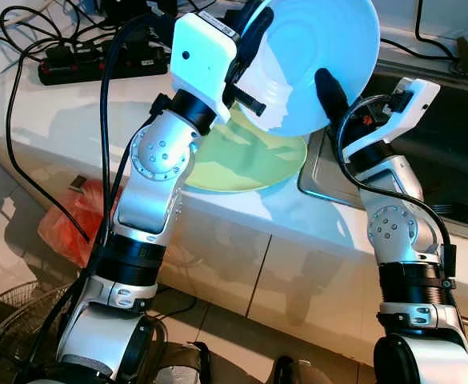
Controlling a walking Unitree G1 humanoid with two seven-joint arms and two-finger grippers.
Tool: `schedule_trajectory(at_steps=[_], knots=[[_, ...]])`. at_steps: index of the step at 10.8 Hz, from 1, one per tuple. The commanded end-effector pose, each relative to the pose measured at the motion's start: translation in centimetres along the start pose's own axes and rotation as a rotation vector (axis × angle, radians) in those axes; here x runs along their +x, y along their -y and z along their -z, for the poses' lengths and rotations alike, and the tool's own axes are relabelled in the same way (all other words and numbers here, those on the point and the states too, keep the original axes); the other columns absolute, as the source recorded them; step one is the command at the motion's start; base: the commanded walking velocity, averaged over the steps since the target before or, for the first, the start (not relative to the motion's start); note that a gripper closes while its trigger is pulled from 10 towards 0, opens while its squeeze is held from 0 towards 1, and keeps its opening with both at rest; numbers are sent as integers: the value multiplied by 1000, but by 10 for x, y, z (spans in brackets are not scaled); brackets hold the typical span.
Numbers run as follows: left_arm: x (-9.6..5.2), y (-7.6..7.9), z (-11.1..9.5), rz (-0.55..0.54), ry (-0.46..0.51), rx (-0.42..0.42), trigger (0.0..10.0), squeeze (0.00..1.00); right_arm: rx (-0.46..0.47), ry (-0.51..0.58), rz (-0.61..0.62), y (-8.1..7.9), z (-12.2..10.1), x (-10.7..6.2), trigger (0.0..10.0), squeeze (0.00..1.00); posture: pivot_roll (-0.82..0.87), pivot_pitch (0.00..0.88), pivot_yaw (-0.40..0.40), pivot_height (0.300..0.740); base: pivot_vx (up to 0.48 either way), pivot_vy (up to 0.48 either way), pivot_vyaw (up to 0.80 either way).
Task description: Kitchen organization
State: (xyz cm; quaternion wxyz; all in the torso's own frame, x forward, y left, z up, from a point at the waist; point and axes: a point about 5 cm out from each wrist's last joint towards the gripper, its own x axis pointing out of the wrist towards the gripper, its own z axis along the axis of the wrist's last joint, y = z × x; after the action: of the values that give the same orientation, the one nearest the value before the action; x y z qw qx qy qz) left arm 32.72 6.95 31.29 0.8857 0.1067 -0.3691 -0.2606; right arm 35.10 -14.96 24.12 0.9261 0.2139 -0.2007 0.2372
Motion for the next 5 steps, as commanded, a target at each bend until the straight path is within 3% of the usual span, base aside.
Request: schedule_trajectory(at_steps=[1,2,5], knots=[[3,1,-18,17,85,0,10000,0,1,10,21,3,-3,1,4471,0,74,149,21,740,0,0,0],[3,1,-18,21,81,-1,10000,0,7,14,14,1,-3,2,0,0,74,149,21,740,0,0,0],[4,2,-14,33,52,18,10000,0,13,17,10,1,-2,3,0,0,73,144,21,740,0,0,0]])
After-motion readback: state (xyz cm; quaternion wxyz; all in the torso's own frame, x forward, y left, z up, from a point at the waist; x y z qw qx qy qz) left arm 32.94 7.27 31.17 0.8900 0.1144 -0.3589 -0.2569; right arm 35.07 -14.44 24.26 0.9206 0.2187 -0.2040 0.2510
